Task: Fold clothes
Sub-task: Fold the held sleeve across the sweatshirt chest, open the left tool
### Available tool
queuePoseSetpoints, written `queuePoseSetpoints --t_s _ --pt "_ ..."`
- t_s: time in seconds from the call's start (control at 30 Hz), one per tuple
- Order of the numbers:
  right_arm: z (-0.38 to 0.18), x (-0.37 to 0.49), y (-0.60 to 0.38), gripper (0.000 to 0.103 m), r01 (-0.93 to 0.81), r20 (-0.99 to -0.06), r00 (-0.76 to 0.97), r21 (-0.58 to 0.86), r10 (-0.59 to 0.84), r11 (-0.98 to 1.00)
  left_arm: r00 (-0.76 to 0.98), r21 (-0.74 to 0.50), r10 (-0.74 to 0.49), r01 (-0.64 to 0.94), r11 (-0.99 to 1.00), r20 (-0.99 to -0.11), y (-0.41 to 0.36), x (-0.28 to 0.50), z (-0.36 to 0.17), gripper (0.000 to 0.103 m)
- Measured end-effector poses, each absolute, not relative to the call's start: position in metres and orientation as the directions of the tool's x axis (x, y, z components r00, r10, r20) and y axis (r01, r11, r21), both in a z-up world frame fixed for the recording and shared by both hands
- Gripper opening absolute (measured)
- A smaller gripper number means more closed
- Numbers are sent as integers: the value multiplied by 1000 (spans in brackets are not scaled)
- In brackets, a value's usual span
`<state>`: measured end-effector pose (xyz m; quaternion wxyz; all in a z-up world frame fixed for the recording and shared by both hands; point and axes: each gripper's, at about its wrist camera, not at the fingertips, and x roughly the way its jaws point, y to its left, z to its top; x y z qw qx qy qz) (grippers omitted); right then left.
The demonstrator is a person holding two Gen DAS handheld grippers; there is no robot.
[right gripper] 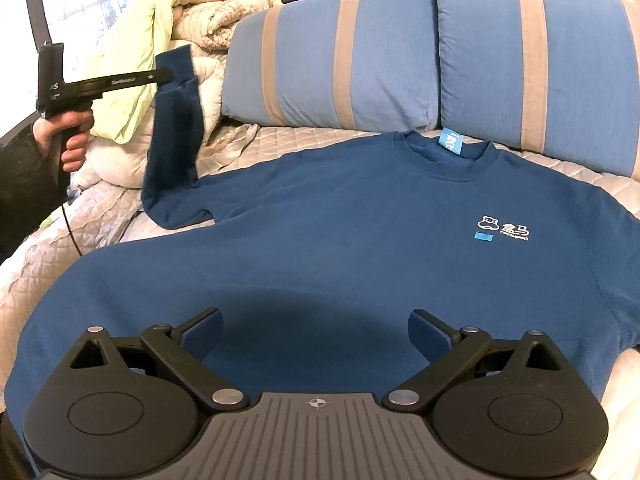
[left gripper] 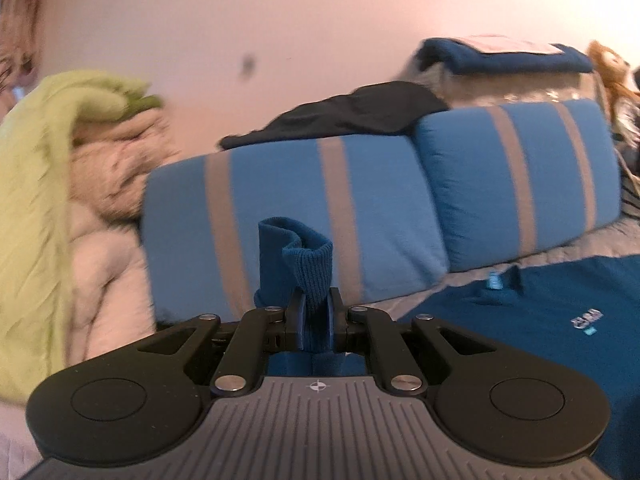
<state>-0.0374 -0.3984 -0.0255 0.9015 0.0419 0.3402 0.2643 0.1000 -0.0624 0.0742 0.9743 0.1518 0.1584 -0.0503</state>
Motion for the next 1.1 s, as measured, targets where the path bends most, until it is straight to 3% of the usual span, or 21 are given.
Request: queuePoseSetpoints --t_s 0.57,0.63,0.67,0.7,0.77,0.93,1.0,1.1 --pt "-26 -36 -401 99 -445 -579 626 285 522 849 873 354 -302 440 825 -382 -183 111 58 11" --pt "-25 -36 -400 99 -445 -582 624 283 521 850 846 346 -362 500 794 -392 -200 110 54 14" --pt "-25 -37 -400 99 -445 -583 624 283 521 850 832 331 -375 518 789 -408 -206 111 52 20" --pt "-25 -37 -400 99 -444 -582 625 283 520 850 819 317 -388 534 783 -423 -212 111 50 32" --pt "-24 -38 -400 99 -441 -582 627 283 518 852 811 294 -392 539 789 -434 -212 111 48 44" --pt "-25 -39 -401 99 -432 -586 633 275 506 859 802 219 -389 524 823 -454 -188 107 47 48" --pt "-25 -38 -400 99 -434 -593 629 269 503 860 807 204 -374 504 839 -457 -171 102 47 57" --pt "-25 -37 -399 99 -437 -600 625 262 499 861 816 178 -356 475 862 -455 -141 90 45 61"
